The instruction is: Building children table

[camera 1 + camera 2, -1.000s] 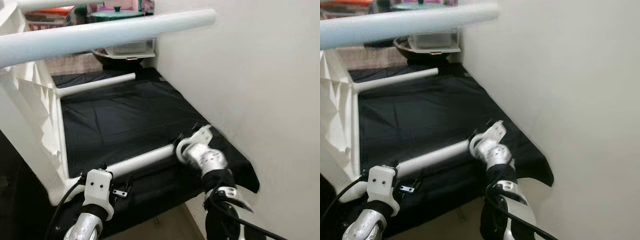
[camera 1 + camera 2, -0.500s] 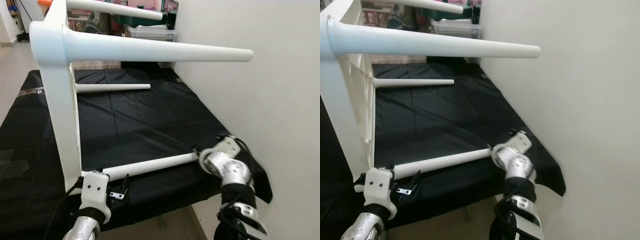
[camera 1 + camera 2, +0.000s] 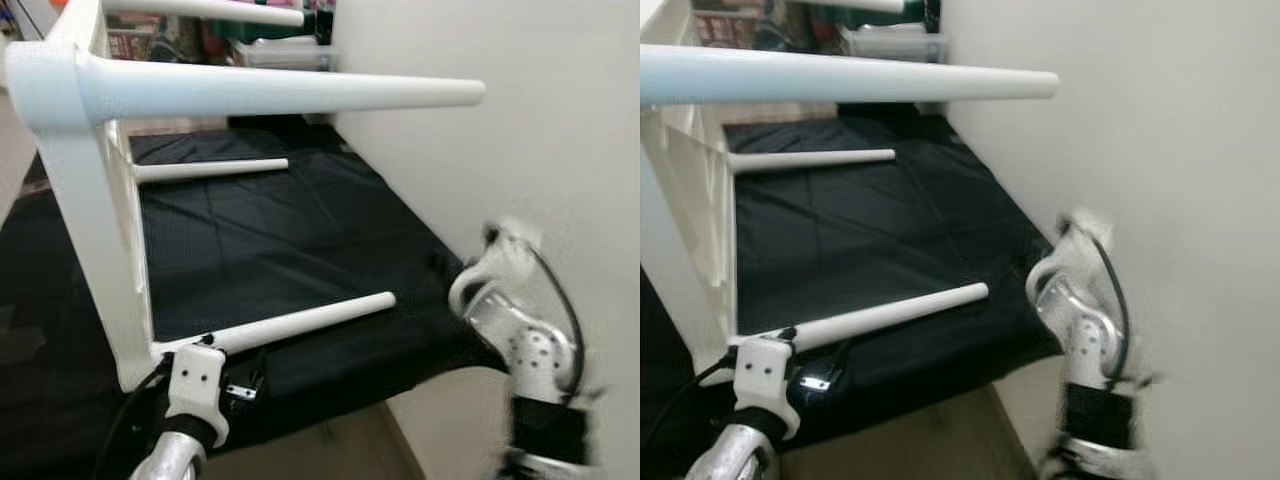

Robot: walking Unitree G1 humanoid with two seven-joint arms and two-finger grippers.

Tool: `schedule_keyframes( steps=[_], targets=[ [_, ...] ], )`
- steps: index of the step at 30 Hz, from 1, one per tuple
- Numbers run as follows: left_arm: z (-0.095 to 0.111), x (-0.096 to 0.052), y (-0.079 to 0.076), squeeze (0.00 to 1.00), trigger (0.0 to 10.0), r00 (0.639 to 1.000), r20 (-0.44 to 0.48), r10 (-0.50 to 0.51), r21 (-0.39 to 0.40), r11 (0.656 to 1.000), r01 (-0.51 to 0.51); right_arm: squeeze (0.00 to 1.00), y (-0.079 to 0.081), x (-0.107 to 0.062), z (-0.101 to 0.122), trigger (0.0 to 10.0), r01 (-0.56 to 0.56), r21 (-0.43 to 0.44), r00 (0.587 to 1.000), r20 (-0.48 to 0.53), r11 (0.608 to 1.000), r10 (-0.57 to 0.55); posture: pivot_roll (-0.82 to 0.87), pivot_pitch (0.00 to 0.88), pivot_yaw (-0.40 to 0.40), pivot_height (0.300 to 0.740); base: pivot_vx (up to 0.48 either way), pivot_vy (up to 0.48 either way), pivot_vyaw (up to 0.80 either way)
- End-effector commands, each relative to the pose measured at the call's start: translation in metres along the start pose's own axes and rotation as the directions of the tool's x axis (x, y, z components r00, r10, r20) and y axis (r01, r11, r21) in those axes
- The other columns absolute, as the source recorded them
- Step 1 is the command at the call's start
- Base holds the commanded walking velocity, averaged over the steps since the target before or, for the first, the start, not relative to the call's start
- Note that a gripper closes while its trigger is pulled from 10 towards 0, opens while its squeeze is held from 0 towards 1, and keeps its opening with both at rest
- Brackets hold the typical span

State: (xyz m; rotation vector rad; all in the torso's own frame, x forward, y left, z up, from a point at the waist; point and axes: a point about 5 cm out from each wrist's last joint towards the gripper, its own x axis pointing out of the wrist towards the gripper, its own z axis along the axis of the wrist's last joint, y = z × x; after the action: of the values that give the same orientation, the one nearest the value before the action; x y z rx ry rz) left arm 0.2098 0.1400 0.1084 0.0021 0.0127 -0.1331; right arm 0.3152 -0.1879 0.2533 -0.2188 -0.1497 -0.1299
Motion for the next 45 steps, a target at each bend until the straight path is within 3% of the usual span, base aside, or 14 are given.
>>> schedule_keyframes(
  steps=[1, 2, 3, 4, 5, 8, 9, 10, 14, 17, 20, 26, 35, 45],
  targets=[
    [-0.001, 0.000, 0.000, 0.00, 10.0, 1.000, -0.013, 0.004, 0.007, 1.000, -0.004, 0.00, 0.022, -0.008, 0.003, 10.0, -0.103, -0.174, 0.986, 0.109, 0.979, 0.123, 0.06, 0.000, -0.129, 0.740, 0.000, 0.000, 0.00],
    [-0.001, 0.000, 0.000, 0.00, 10.0, 1.000, -0.011, 0.005, 0.007, 1.000, -0.005, 0.00, 0.020, -0.007, 0.005, 10.0, -0.083, -0.240, 0.980, 0.159, 0.967, 0.124, 0.06, 0.000, -0.131, 0.740, 0.000, 0.000, 0.00],
    [-0.001, 0.000, 0.000, 0.00, 10.0, 1.000, -0.011, 0.005, 0.007, 1.000, -0.005, 0.00, 0.020, -0.007, 0.005, 10.0, -0.083, -0.240, 0.980, 0.159, 0.967, 0.124, 0.06, 0.000, -0.131, 0.740, 0.000, 0.000, 0.00],
    [0.000, 0.001, 0.000, 0.00, 10.0, 1.000, -0.009, 0.008, 0.008, 1.000, -0.008, 0.00, 0.013, -0.007, 0.013, 10.0, -0.007, -0.376, 0.961, 0.255, 0.926, 0.111, 0.06, 0.000, -0.132, 0.740, 0.000, 0.000, 0.00],
    [0.000, 0.001, 0.000, 0.00, 10.0, 1.000, -0.009, 0.008, 0.008, 1.000, -0.008, 0.00, 0.013, -0.007, 0.013, 10.0, -0.007, -0.376, 0.961, 0.255, 0.926, 0.111, 0.06, 0.000, -0.132, 0.740, 0.000, 0.000, 0.00],
    [0.000, 0.001, 0.002, 0.00, 10.0, 1.000, -0.004, 0.015, 0.009, 1.000, -0.014, 0.00, -0.009, -0.008, 0.033, 10.0, 0.204, -0.606, 0.891, 0.441, 0.769, 0.112, 0.05, 0.000, -0.124, 0.740, 0.000, 0.000, 0.00],
    [0.000, 0.001, 0.002, 0.00, 10.0, 1.000, -0.004, 0.015, 0.009, 1.000, -0.014, 0.00, -0.009, -0.008, 0.033, 10.0, 0.204, -0.606, 0.891, 0.441, 0.769, 0.112, 0.05, 0.000, -0.124, 0.740, 0.000, 0.000, 0.00],
    [-0.001, 0.002, 0.001, 0.00, 10.0, 1.000, -0.005, 0.011, 0.007, 1.000, -0.011, 0.00, -0.015, -0.008, 0.037, 10.0, 0.228, -0.667, 0.876, 0.459, 0.709, 0.151, 0.05, 0.000, -0.123, 0.740, 0.000, 0.000, 0.00],
    [-0.001, 0.002, 0.000, 0.00, 10.0, 1.000, -0.006, 0.008, 0.006, 1.000, -0.008, 0.00, -0.016, -0.007, 0.036, 10.0, 0.221, -0.699, 0.870, 0.456, 0.680, 0.187, 0.05, 0.000, -0.123, 0.740, 0.000, 0.000, 0.00],
    [-0.001, 0.003, 0.000, 0.00, 10.0, 1.000, -0.006, 0.012, 0.005, 1.000, -0.012, 0.00, -0.028, 0.001, 0.043, 10.0, 0.292, -0.731, 0.844, 0.500, 0.617, 0.194, 0.05, 0.000, -0.125, 0.740, 0.000, 0.000, 0.00],
    [-0.001, 0.003, 0.000, 0.00, 10.0, 1.000, -0.006, 0.016, 0.006, 1.000, -0.016, 0.00, -0.028, 0.005, 0.043, 10.0, 0.283, -0.735, 0.842, 0.498, 0.616, 0.207, 0.05, 0.000, -0.124, 0.740, 0.000, 0.000, 0.00],
    [-0.002, 0.003, 0.002, 0.00, 10.0, 1.000, -0.006, 0.025, 0.012, 1.000, -0.025, 0.00, -0.004, 0.013, 0.036, 10.0, 0.144, -0.765, 0.811, 0.455, 0.628, 0.368, 0.06, 0.000, -0.131, 0.740, 0.000, 0.000, 0.00],
    [-0.002, 0.004, 0.003, 0.00, 10.0, 0.999, -0.005, 0.032, 0.017, 0.999, -0.032, 0.00, -0.001, 0.022, 0.042, 10.0, 0.152, -0.790, 0.787, 0.461, 0.595, 0.411, 0.07, 0.000, -0.138, 0.740, 0.000, 0.000, 0.00],
    [-0.004, 0.006, 0.004, 0.00, 10.0, 1.000, -0.007, 0.028, 0.019, 0.999, -0.027, 0.00, -0.005, 0.038, 0.070, 10.0, 0.252, -0.805, 0.740, 0.518, 0.538, 0.429, 0.08, 0.000, -0.133, 0.740, 0.000, 0.000, 0.00]
  ],
)
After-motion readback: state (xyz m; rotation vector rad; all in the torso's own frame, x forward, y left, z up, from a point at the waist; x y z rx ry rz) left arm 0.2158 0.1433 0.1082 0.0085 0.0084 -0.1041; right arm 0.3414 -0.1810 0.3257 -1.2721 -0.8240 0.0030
